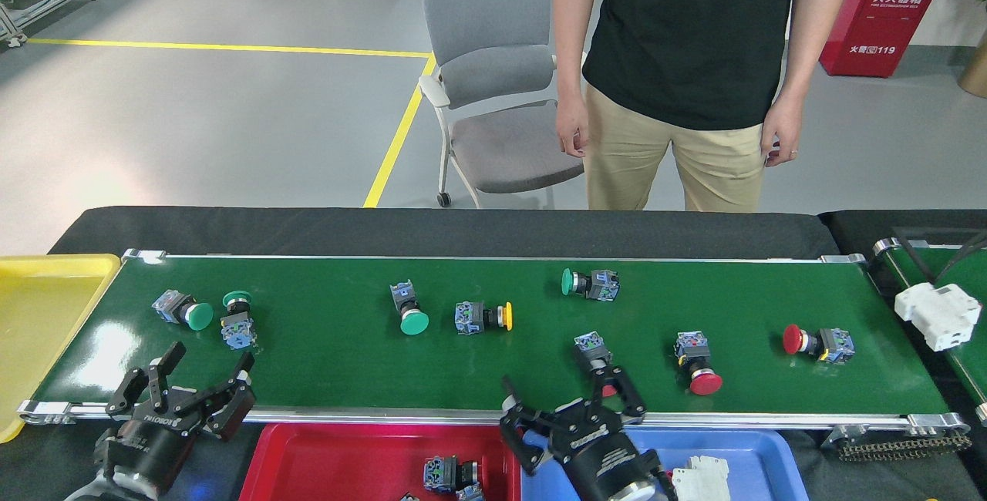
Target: Pick switch part from conveyor to tray
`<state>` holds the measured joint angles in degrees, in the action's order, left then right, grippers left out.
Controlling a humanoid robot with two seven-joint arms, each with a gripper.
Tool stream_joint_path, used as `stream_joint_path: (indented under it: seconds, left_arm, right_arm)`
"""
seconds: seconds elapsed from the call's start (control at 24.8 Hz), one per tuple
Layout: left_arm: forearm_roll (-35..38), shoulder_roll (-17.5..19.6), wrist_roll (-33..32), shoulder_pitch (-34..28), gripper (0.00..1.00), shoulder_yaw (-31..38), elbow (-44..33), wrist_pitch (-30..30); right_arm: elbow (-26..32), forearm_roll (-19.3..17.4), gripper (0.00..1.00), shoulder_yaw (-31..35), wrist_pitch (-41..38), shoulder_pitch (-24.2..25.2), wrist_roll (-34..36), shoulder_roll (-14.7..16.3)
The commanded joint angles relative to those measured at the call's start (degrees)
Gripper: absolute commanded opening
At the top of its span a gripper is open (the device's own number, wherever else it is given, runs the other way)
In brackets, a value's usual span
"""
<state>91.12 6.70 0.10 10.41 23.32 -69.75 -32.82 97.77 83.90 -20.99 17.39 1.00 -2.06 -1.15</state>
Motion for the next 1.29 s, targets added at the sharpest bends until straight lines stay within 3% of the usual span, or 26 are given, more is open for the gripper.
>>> stream_joint_path:
  seconds: [0.0, 0.2, 0.4, 0.44, 0.48, 0.52, 0.56, 0.64, 0.85, 0.97, 1.05, 1.09, 1.13, 1.17, 1.21, 1.25]
  left_arm:
    - [0.1, 1.7, 0.1, 1.7, 1.00, -0.6, 1.9, 2.1]
    - [0.1, 4.7, 0.1, 6.2, 1.00, -1.8, 10.0, 6.5]
    - [0.0, 6.3, 0.7, 11.9, 0.95, -3.5, 18.8, 11.3]
    - [0.0, 6.3, 0.9, 12.7, 0.88, -4.6, 20.3, 12.8]
    - [-0.1, 6.3, 1.0, 13.4, 0.74, -5.7, 21.7, 14.1]
    - [-0.4, 6.3, 1.0, 13.6, 0.50, -6.2, 22.6, 14.5]
    - [-0.7, 6.3, 1.3, 13.7, 0.33, -6.2, 23.0, 14.5]
    - [-0.9, 6.2, 2.3, 13.8, 0.20, -6.2, 23.7, 14.5]
    - [-0.9, 5.9, 5.0, 13.1, 0.11, -6.4, 21.9, 11.6]
    - [-2.5, 5.7, 5.0, 6.8, 0.11, -6.3, 12.0, -0.8]
    - [-5.4, 6.2, 4.9, -2.0, 0.14, -6.3, 1.6, -12.2]
    - [-6.2, 6.3, 4.8, -5.6, 0.16, -6.3, -1.9, -12.2]
    - [-6.9, 6.4, 4.8, -10.1, 0.20, -6.3, -6.5, -12.2]
    - [-7.3, 6.3, 4.8, -14.3, 0.25, -5.8, -10.7, -12.2]
    - [-7.3, 6.1, 4.8, -17.0, 0.32, -5.8, -13.7, -12.2]
    - [-7.3, 5.9, 4.7, -20.4, 0.46, -5.9, -16.8, -12.2]
  right_arm:
    - [0.8, -0.1, 1.00, 1.3, 4.6, 1.7, 3.5, 1.8]
    - [3.6, -0.2, 1.00, 1.5, 3.6, 12.4, 5.7, 4.1]
    - [3.6, -0.2, 1.00, 1.3, 2.6, 12.5, 7.1, 3.7]
    - [3.5, -0.2, 1.00, 1.3, 2.7, 11.8, 6.8, 3.3]
    - [3.3, -0.2, 1.00, 1.4, 2.7, 10.7, 6.5, 2.6]
    - [2.8, -0.2, 1.00, 1.4, 2.8, 9.7, 5.8, 1.9]
    - [1.9, -0.2, 1.00, 1.3, 2.8, 8.9, 5.0, 1.5]
    - [-1.0, -0.2, 1.00, 1.2, 3.0, 6.0, 3.1, 0.1]
    - [-9.6, -0.3, 1.00, 1.1, 3.2, -1.4, 1.0, -2.7]
    - [-13.9, -0.2, 0.99, 0.9, 3.2, -3.8, 0.7, -5.2]
    - [-16.0, -0.4, 0.87, 0.8, 2.7, -5.6, 0.6, -6.0]
    - [-16.4, -0.5, 0.76, 0.8, 2.5, -6.0, 0.4, -6.1]
    - [-16.5, -0.6, 0.43, 0.7, 2.3, -6.1, -0.1, -6.1]
    - [-16.9, -0.8, 0.26, 0.4, 1.6, -6.5, -1.1, -5.8]
    - [-17.3, -0.8, 0.26, 0.1, 0.8, -6.5, -2.0, -5.8]
    - [-17.9, -0.8, 0.22, 0.0, 0.1, -6.6, -2.7, -5.7]
